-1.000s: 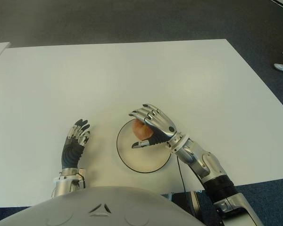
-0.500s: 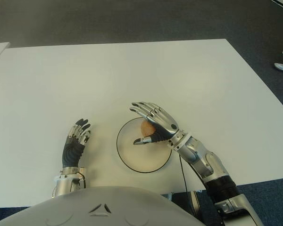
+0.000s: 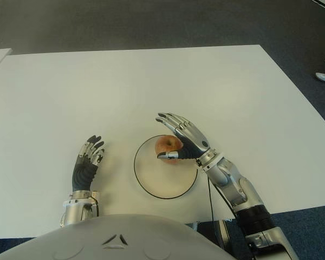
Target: Put the apples into the plate.
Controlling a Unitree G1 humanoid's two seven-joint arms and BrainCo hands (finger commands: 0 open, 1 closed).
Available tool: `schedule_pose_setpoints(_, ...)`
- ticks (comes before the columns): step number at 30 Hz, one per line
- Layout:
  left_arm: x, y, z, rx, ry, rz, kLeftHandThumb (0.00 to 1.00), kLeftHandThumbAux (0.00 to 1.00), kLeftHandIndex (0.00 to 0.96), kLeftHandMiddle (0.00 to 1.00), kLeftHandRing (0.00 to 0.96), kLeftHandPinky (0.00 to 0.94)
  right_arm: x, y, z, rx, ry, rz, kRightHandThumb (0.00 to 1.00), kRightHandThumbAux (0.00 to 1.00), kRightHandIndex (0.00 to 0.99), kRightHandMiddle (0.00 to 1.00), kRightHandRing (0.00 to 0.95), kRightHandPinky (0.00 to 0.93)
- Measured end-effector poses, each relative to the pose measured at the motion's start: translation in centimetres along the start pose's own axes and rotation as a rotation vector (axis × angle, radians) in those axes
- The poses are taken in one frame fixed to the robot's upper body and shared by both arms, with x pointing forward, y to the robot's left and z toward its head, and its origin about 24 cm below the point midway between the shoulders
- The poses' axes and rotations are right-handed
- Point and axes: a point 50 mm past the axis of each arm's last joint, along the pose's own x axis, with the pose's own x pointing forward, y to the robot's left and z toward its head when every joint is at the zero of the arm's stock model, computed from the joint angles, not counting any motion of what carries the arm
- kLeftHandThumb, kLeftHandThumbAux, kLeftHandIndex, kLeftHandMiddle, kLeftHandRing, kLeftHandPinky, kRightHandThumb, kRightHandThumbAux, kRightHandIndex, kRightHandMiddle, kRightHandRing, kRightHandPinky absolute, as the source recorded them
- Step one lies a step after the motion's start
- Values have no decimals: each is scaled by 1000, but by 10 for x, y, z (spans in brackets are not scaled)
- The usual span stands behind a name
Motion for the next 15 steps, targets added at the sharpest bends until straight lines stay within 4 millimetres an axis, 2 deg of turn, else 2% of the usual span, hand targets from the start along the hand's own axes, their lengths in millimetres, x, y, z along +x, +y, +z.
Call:
schedule_pose_setpoints(9, -1, 2, 0, 8, 2, 2, 165, 628, 151, 167, 182, 200, -22, -15, -12, 260, 113, -27, 40, 162, 0, 0, 0, 0)
schedule_pose_setpoints(15, -1, 3, 0, 13, 2, 2, 161, 627, 147, 170, 184, 196, -41, -10, -47, 471, 251, -46, 29, 179, 0, 0, 0, 0)
